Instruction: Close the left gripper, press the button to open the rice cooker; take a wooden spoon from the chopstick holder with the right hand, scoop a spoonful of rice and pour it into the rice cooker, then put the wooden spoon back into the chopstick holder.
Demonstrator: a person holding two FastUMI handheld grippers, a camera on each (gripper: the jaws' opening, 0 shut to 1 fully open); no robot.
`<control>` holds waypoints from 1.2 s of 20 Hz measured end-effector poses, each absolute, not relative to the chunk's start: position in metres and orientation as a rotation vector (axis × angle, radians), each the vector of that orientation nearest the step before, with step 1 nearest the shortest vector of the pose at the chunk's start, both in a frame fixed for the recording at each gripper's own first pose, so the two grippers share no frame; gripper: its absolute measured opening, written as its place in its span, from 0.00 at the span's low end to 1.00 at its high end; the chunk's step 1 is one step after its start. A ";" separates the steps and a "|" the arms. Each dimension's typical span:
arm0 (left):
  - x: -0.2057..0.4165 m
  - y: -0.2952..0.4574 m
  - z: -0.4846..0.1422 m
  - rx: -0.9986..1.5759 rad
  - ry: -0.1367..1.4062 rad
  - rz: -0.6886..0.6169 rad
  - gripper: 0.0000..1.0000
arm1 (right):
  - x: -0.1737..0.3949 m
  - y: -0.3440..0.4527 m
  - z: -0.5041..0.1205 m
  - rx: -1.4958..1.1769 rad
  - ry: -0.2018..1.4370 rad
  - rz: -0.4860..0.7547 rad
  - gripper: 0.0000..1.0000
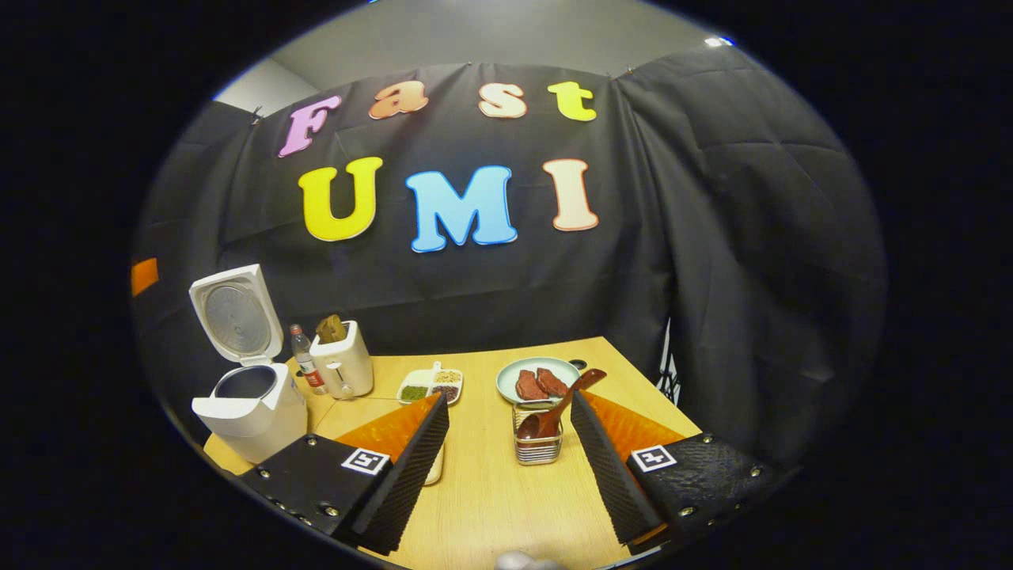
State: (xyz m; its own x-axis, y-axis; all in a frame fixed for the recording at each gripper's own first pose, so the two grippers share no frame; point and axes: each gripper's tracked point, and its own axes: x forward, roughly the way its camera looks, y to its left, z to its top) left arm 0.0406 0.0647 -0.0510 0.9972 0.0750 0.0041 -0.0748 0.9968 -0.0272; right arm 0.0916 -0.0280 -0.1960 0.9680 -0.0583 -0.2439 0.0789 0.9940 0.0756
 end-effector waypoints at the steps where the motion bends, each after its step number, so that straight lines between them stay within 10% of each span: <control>1: 0.040 0.062 -0.047 -0.032 -0.008 0.071 0.96 | 0.100 -0.034 -0.210 0.102 0.261 -0.081 0.95; 24: 0.084 0.031 -0.067 -0.020 0.074 0.220 0.96 | 0.296 -0.107 -0.335 0.270 0.385 -0.097 0.93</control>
